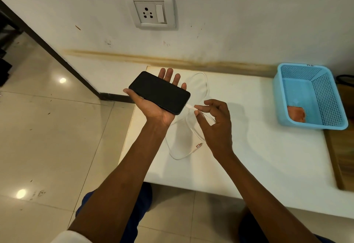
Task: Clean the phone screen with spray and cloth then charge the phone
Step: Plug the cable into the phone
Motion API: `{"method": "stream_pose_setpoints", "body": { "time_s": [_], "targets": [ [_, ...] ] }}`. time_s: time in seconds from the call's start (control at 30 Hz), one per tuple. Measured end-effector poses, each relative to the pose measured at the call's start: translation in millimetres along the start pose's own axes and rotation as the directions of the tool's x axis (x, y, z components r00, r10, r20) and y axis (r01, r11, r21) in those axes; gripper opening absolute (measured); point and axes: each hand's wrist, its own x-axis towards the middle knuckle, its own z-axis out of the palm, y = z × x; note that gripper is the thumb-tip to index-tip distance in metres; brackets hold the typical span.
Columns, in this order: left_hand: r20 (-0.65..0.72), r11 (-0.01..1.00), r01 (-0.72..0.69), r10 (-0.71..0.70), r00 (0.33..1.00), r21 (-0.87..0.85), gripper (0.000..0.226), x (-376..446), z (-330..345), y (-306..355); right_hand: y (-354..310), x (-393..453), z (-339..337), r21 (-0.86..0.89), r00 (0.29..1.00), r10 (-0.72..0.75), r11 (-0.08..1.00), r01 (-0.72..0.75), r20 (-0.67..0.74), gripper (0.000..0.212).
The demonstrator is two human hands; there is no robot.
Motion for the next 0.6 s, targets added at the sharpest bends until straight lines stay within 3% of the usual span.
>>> {"method": "stream_pose_setpoints", "body": {
  "time_s": [0.6],
  "targets": [
    [0.047,0.997,0.026,-0.029,0.998,0.068,0.110,-0.2,1.6,-2.4,-2.5,-0.9,1.7,-0.136,0.999,-0.045,0.990,0.043,-0.009,0.024]
  ]
}}
